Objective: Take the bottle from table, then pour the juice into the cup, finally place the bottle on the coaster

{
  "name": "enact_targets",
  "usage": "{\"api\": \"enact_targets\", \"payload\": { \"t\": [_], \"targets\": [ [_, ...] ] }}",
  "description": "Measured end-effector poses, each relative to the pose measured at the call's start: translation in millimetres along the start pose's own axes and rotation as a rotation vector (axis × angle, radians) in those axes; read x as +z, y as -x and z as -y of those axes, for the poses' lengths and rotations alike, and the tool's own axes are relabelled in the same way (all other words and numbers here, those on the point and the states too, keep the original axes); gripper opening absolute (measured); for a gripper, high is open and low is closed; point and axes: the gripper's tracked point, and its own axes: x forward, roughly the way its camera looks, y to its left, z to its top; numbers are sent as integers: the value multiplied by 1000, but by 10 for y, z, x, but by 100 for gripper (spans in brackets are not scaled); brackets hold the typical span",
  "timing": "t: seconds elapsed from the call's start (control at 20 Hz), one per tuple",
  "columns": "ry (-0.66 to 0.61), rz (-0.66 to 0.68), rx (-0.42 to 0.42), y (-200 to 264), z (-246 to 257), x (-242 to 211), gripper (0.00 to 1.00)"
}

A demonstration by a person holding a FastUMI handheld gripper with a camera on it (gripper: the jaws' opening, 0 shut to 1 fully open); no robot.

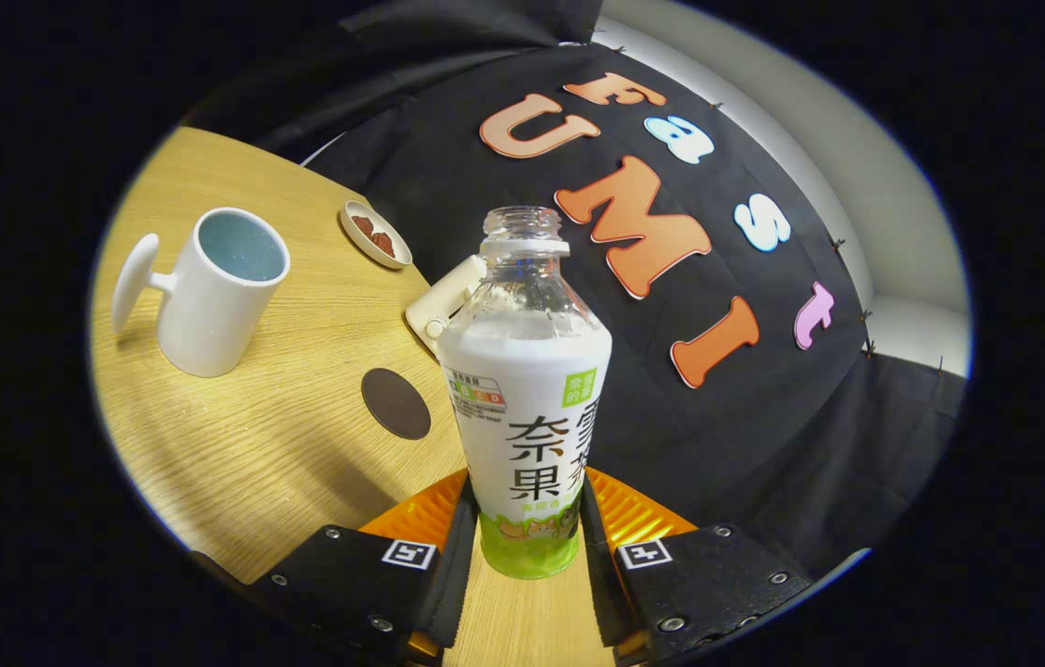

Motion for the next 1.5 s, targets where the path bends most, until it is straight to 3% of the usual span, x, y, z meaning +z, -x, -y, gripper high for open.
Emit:
{"api": "enact_targets", "payload": {
  "t": [0.5, 1.5],
  "targets": [
    [274, 102, -47, -55, -157, 346, 57],
    [689, 236, -102, -94, -239, 669, 57]
  ]
}}
